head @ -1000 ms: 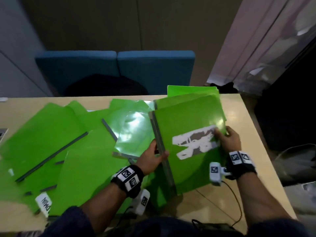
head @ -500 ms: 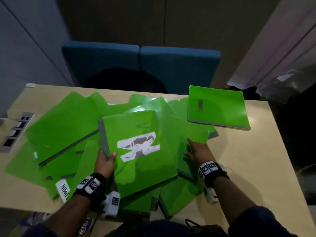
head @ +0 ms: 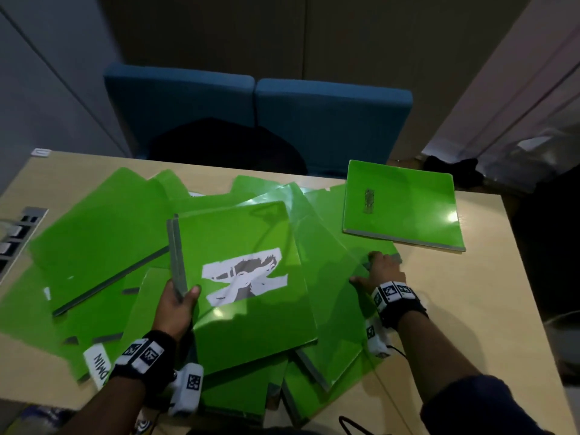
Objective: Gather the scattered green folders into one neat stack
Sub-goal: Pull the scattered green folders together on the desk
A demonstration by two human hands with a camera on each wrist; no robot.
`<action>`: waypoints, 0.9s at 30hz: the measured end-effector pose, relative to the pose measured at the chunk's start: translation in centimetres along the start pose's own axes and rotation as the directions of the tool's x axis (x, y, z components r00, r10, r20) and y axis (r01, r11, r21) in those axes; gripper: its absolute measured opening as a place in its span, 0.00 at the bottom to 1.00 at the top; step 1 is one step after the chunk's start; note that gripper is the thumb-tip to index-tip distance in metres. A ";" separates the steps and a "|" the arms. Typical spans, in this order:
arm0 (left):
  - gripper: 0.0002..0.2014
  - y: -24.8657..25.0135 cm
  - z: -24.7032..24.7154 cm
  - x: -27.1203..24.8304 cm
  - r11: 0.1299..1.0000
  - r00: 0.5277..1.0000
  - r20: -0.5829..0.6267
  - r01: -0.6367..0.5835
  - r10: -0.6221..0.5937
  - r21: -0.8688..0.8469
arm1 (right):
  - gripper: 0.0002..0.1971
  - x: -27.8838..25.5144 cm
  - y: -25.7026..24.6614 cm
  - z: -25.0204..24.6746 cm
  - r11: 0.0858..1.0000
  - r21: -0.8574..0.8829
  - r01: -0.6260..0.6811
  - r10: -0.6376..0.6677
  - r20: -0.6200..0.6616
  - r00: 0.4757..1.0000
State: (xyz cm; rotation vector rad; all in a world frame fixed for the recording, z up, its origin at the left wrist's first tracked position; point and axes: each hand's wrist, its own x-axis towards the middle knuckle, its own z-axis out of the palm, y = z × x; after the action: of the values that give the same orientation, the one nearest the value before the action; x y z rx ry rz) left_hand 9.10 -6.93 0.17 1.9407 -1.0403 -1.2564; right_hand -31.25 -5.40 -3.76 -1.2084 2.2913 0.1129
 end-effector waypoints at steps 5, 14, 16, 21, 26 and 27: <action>0.09 2.3 2.3 1.9 1.000 1.000 0.000 -0.018 0.018 0.026 | 0.38 -1.1 -0.8 -0.4 0.988 0.155 -0.022 0.002 0.126 0.992; 0.13 0.6 3.6 2.6 0.988 0.988 0.025 0.152 -0.153 0.041 | 0.35 1.4 -1.6 -4.8 0.982 0.114 0.153 -0.153 -0.012 0.988; 0.16 0.6 3.7 2.8 0.986 0.987 0.039 0.154 -0.157 0.057 | 0.34 3.8 -0.9 -6.7 0.986 0.046 0.163 -0.161 -0.054 0.985; 0.18 0.4 3.7 2.9 0.984 0.987 0.048 0.149 -0.154 0.101 | 0.45 5.9 2.1 -6.3 0.980 -0.117 0.159 -0.148 0.098 0.984; 0.14 -0.2 3.6 3.2 0.989 0.992 0.046 0.110 -0.115 0.095 | 0.30 3.6 3.1 -5.4 0.996 -0.049 0.076 -0.074 0.029 0.997; 0.13 -0.4 3.6 3.2 0.989 0.994 0.040 0.100 -0.105 0.107 | 0.28 2.9 3.2 -5.1 0.996 -0.057 0.068 -0.066 0.047 0.997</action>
State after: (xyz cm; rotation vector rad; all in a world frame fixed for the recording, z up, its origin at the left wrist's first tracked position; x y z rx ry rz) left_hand 6.66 -9.76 -2.94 2.0771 -1.0607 -1.3318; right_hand -37.23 -7.17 -1.44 -1.2978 2.2200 0.1818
